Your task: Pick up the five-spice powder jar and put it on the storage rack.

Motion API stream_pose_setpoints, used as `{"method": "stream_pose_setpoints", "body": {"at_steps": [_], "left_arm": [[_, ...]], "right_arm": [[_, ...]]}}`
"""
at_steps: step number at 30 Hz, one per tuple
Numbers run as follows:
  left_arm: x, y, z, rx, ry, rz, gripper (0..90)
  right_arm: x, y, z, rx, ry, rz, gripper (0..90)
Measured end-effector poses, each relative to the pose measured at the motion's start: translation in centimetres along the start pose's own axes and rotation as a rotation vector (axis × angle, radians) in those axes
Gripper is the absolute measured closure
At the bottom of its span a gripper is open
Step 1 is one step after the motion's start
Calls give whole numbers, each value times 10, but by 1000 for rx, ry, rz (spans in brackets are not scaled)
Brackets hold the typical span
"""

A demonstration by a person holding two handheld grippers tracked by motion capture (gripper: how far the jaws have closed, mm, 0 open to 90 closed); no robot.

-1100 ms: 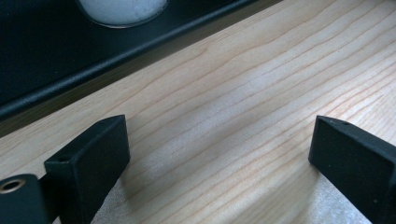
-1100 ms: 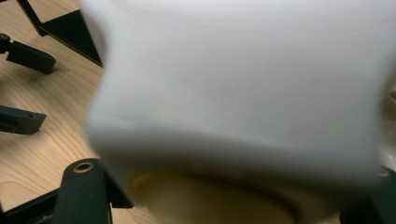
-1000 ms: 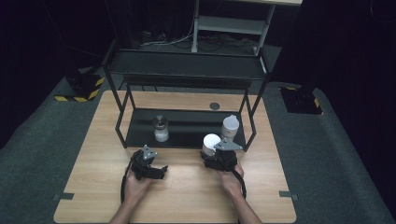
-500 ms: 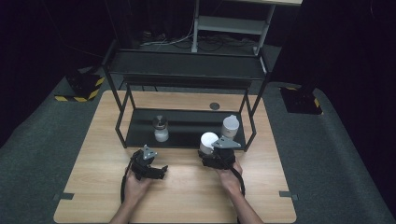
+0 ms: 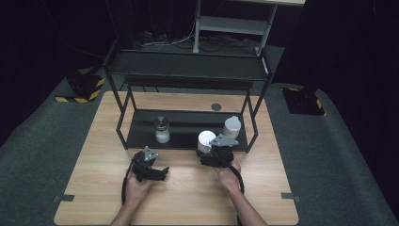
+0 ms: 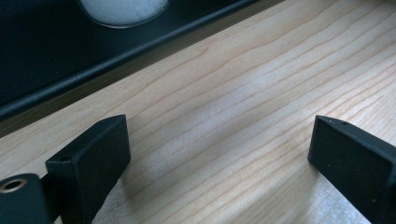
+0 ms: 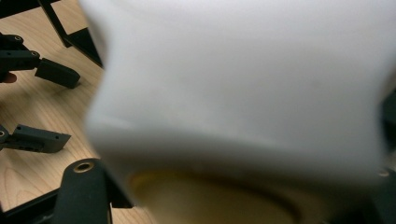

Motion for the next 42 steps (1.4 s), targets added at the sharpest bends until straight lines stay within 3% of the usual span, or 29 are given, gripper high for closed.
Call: {"method": "stream_pose_setpoints", "body": {"at_steps": [17,42], "left_arm": [[0,0,0,0,0,0,57],[0,0,0,0,-1,0,57]], "right_arm": [[-1,-16,-13,7,9,-18,300],[2,-44,-29,-1,-1,-5,300]]}}
Point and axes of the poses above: each handheld gripper's, and its own axes: y roughly backward along the jaws, z roughly out of its underside, x roughly to its right, the point moved 4 cm from there along -y, roughly forward along the jaws, and after that the axes turned 4 degrees about x, right-handed, at the moved point
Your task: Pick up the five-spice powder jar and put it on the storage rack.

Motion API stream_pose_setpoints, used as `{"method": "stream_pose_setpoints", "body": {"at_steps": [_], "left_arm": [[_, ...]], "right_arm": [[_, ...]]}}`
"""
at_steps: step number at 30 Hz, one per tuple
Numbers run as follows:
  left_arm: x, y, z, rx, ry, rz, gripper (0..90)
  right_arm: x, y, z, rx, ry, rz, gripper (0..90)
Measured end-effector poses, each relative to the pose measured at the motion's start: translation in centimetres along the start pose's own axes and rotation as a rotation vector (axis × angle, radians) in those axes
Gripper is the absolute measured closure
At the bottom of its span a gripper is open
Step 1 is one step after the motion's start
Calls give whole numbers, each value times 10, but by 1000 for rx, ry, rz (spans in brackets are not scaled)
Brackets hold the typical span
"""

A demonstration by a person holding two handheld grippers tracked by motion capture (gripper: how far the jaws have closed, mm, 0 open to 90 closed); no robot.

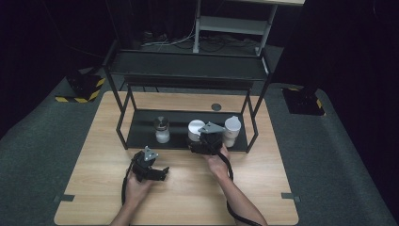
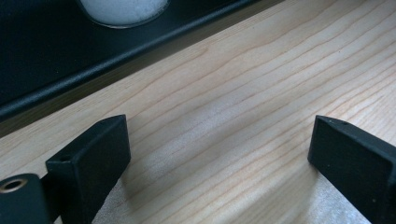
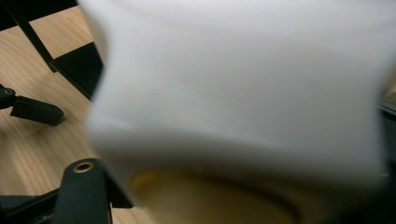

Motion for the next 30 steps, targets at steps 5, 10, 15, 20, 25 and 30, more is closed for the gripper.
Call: {"method": "stream_pose_setpoints", "body": {"at_steps": [5,10,15,20,25,30], "left_arm": [[0,0,0,0,0,0,57],[0,0,0,1,2,0,57],[0,0,0,0,0,0,57],[0,0,0,0,0,0,57],[0,0,0,0,0,0,57],[0,0,0,0,0,0,57]], "right_arm": [[-1,-8,-1,-4,-8,10,300],[-3,-14,-1,-4,-10,24,300],[-4,-19,-2,0,-18,34,300],[-3,-25,-4,-6,-25,37,300],[-1,-30,-4,-7,-37,43,300],[0,-33,-4,-9,-41,47,300]]}}
Point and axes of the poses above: each handheld gripper's, and its own axes: y roughly backward along the jaws, z roughly out of its underside, x roughly to its right, the point moved 4 cm from there along -y, roughly forward along the jaws, and after that the axes turned 4 degrees about x, right-handed, at the moved point
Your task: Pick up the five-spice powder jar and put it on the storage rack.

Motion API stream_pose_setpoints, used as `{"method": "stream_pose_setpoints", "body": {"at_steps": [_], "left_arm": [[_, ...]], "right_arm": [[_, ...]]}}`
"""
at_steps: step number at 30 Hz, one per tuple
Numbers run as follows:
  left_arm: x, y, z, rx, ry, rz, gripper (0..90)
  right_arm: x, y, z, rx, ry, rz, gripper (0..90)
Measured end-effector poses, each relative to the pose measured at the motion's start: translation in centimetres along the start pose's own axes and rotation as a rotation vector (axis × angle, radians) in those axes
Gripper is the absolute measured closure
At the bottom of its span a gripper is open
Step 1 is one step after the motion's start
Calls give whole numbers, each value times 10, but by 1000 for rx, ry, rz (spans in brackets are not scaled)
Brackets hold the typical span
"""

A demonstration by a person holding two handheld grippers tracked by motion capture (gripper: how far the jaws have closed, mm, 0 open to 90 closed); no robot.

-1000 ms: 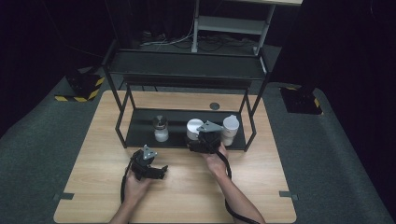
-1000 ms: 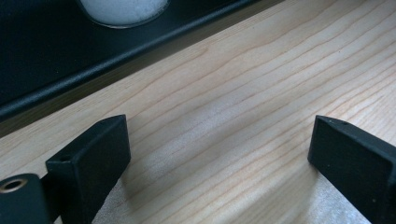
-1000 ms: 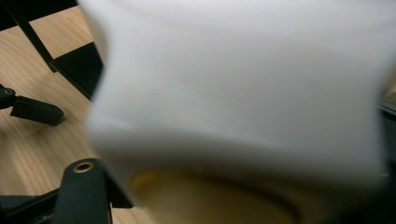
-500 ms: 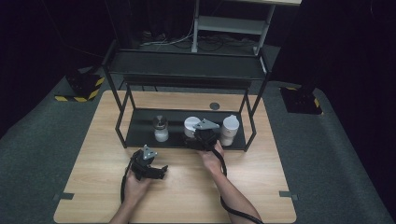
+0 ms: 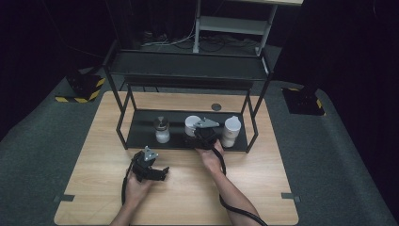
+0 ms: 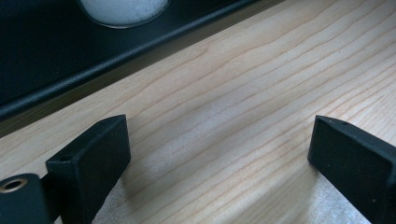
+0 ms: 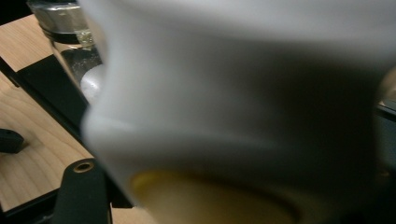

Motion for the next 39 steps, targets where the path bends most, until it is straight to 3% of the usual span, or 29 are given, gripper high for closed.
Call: {"method": "stream_pose_setpoints", "body": {"at_steps": [20,39], "left_arm": [[0,0,0,0,1,0,57],[0,0,0,0,1,0,57]], "right_arm": [[1,-12,1,-22,-15,11,300],[3,-13,3,-14,-11,-2,298]]}}
Point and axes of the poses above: each handheld gripper's, and its own axes: y roughly backward along the jaws, z roughly out of its underside, x roughly to its right, the point moved 4 cm from there along -y, roughly forward along the jaws, and after that the axes turned 4 degrees about x, right-handed, at the moved point
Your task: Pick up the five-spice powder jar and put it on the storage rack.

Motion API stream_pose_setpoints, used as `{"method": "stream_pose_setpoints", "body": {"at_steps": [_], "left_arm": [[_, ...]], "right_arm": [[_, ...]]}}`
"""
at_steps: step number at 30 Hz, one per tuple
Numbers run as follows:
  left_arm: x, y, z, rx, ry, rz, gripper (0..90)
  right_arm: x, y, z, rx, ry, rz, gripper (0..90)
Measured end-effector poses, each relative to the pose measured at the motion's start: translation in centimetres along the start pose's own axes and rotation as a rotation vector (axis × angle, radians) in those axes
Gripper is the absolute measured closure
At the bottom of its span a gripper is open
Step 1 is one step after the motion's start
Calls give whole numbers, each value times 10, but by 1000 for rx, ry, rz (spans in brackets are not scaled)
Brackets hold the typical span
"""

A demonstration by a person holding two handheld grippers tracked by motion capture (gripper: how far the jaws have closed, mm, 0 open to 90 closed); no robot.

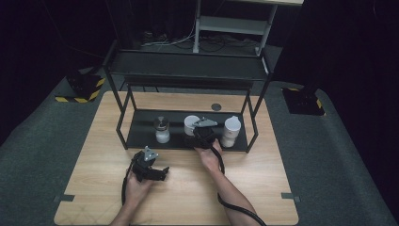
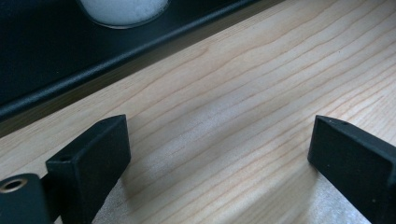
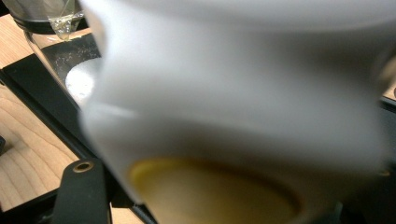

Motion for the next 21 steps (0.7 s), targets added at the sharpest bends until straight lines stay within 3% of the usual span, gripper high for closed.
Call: {"method": "stream_pose_setpoints", "body": {"at_steps": [5,9,21], "left_arm": [[0,0,0,0,1,0,57],[0,0,0,0,0,0,57],[0,0,0,-1,-1,0,57]], "right_arm": [[3,0,-2,-7,-5,-12,287],[8,0,-2,-8,-34,-33,182],[9,12,-4,-8,-10,-52,105]]}}
Point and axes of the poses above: each handheld gripper's, and its own axes: y roughly backward along the jaws, z roughly out of its underside, x roughly to its right, the point moved 4 cm from there along -y, roughly forward along the jaws, and after that the axes turned 4 degrees about x, right-handed, at the moved point
